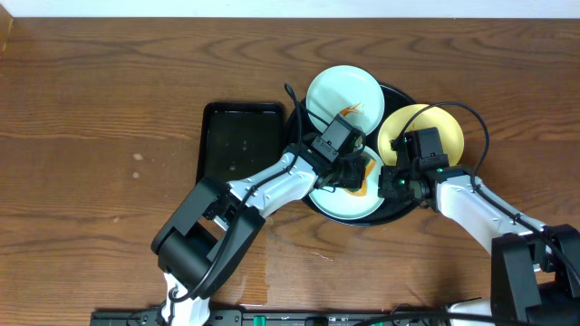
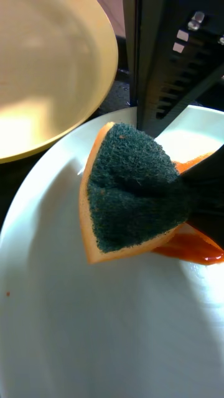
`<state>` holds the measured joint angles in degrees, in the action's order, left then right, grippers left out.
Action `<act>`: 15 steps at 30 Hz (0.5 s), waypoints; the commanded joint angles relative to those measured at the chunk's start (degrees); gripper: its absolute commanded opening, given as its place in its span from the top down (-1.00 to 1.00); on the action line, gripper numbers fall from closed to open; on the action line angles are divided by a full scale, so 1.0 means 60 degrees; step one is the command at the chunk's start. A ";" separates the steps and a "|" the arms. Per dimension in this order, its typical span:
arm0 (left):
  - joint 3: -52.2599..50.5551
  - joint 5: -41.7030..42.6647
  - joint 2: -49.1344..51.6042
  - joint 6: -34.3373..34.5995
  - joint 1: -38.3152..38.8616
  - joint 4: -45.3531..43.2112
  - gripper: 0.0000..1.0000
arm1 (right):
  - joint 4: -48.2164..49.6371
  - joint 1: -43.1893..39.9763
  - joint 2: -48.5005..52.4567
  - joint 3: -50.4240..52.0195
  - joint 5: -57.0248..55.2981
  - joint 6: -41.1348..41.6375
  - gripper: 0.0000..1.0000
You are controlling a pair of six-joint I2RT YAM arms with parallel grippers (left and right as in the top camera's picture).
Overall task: Clean dirty plates on tray and stack at the side
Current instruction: 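Scrub the top white plate with the sponge in the left gripper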
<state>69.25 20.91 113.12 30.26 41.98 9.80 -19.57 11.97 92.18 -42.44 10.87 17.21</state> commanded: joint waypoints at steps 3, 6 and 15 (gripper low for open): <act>0.0109 -0.2412 0.0648 -0.1355 -0.0353 0.0772 0.85 | -0.0171 0.0084 0.0204 0.0171 -0.0510 -0.0160 0.98; 0.0157 -0.2816 0.0433 -0.1362 -0.0481 0.1366 0.85 | -0.0171 0.0084 0.0204 0.0171 -0.0510 -0.0157 0.98; 0.0178 -0.1883 -0.0663 -0.1756 -0.0375 0.1814 0.85 | -0.0171 0.0084 0.0204 0.0171 -0.0510 -0.0160 0.98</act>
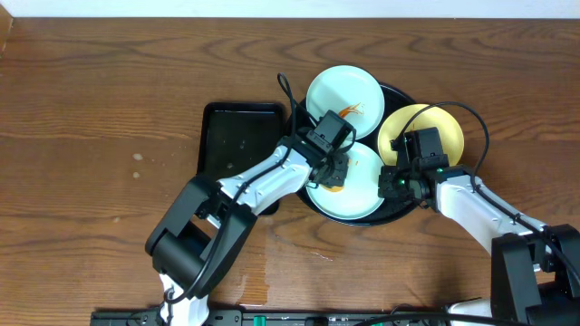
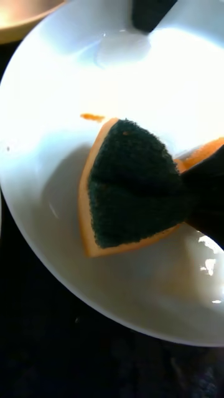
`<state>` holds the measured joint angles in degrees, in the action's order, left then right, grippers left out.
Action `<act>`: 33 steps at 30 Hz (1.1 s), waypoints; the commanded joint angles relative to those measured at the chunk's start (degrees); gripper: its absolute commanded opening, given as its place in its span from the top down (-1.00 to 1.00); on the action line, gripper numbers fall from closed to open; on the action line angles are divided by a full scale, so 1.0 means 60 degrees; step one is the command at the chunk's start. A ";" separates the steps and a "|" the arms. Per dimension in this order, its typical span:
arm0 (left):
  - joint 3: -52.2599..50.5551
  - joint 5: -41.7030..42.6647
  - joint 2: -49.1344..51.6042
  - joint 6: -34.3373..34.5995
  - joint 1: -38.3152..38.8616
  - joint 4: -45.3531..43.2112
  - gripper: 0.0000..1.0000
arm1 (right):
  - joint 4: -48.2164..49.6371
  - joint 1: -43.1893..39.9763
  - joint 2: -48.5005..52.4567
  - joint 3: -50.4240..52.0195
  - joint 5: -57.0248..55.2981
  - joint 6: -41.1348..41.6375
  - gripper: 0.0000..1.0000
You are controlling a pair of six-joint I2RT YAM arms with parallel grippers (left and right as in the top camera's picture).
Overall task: Clean dirty plates on tray and stack at the side
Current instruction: 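Scrub the top white plate with the sponge in the left gripper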
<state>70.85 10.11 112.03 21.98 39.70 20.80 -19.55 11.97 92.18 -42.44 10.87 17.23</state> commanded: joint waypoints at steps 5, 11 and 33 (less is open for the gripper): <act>-0.0091 -0.0073 -0.0441 -0.0543 0.0029 -0.1009 0.85 | -0.0175 0.0084 0.0204 0.0171 -0.0510 -0.0164 0.98; -0.0091 -0.0073 -0.0091 -0.1016 0.0324 -0.2058 0.85 | -0.0178 0.0084 0.0204 0.0171 -0.0492 -0.0160 0.98; -0.0248 -0.0087 0.0801 -0.1020 0.1027 -0.2113 0.85 | -0.0175 0.0084 0.0204 0.0171 -0.0484 -0.0164 0.98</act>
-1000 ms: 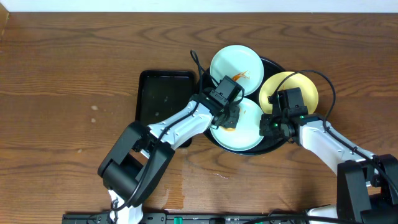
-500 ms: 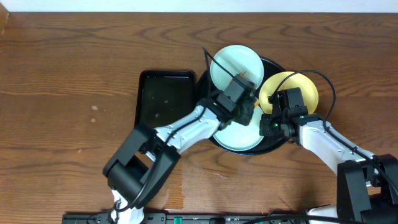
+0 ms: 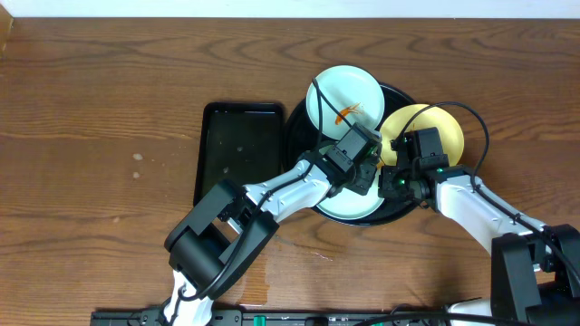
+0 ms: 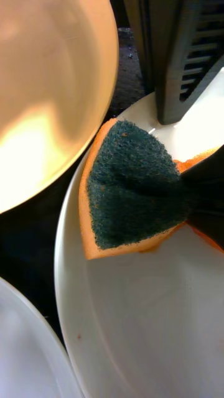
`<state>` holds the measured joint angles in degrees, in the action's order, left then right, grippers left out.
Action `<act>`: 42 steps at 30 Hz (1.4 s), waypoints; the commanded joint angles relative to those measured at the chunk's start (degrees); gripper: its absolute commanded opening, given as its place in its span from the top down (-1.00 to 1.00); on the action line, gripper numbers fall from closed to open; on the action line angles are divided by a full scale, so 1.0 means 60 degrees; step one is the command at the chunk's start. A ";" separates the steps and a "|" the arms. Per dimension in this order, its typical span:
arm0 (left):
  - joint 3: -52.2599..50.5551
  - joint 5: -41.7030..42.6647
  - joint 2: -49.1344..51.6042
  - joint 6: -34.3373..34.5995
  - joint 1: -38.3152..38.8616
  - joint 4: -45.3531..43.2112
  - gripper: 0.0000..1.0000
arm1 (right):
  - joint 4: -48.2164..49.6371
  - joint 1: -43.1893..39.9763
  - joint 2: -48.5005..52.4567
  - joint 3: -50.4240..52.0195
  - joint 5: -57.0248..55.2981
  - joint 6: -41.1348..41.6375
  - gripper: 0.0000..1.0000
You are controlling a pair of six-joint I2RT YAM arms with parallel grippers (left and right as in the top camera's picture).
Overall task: Clean dirty plates on tray and stack at the side
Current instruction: 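Scrub the top white plate with the sponge in the left gripper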
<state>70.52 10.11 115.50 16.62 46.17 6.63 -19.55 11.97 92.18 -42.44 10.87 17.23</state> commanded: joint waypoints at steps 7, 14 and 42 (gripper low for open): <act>-0.0197 -0.0076 0.0222 -0.0106 -0.0521 0.0907 0.85 | -0.0171 0.0084 0.0204 0.0171 -0.0484 -0.0164 0.98; -0.0197 -0.0073 0.0222 0.0025 -0.1268 0.1679 0.85 | -0.0171 0.0084 0.0204 0.0171 -0.0484 -0.0164 0.98; -0.0197 0.4248 0.0197 0.1854 -0.1701 0.2736 0.85 | -0.0171 0.0084 0.0204 0.0171 -0.0488 -0.0164 0.98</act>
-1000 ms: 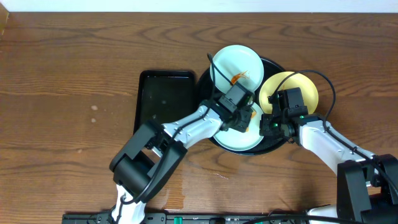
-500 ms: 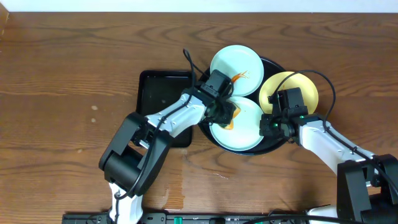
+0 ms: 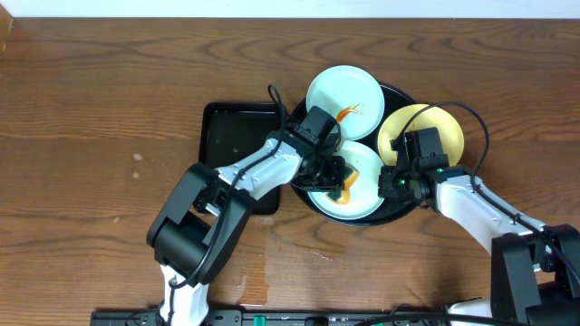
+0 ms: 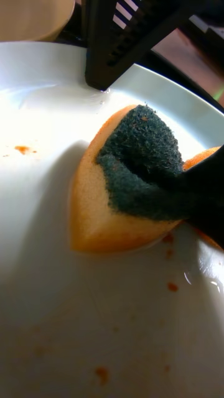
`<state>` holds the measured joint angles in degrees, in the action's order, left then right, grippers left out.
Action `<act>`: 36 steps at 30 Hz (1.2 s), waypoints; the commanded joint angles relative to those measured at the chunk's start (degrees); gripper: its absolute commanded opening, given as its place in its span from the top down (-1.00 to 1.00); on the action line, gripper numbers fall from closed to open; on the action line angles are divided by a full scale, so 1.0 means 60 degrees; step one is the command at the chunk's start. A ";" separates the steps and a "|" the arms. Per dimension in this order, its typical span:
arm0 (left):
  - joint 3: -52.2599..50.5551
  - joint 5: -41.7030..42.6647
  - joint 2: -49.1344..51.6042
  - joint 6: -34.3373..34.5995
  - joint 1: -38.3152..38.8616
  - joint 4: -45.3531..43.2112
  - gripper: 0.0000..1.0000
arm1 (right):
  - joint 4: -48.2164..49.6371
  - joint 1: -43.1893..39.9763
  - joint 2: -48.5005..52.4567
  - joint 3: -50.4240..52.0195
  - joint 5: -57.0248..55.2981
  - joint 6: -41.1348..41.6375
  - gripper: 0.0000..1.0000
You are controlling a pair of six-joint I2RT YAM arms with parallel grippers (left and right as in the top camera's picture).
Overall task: Clean dirty plates on tray and stack at the side
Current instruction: 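Scrub the top white plate with the sponge in the left gripper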
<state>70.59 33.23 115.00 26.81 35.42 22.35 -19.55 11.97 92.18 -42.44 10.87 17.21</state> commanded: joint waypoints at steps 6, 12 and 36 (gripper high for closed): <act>-0.0208 0.0390 0.0280 0.0153 0.0091 -0.0270 0.85 | -0.0175 0.0084 0.0204 0.0171 -0.0484 -0.0160 0.98; -0.0208 0.0390 0.0280 0.0153 0.0091 -0.0346 0.85 | -0.0171 0.0084 0.0204 0.0171 -0.0484 -0.0160 0.98; -0.0208 0.0969 0.0284 0.0040 0.0157 -0.1140 0.85 | -0.0175 0.0084 0.0204 0.0171 -0.0484 -0.0160 0.98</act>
<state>69.87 37.19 115.81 27.22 35.90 15.14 -19.55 11.97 92.18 -42.44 10.87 17.23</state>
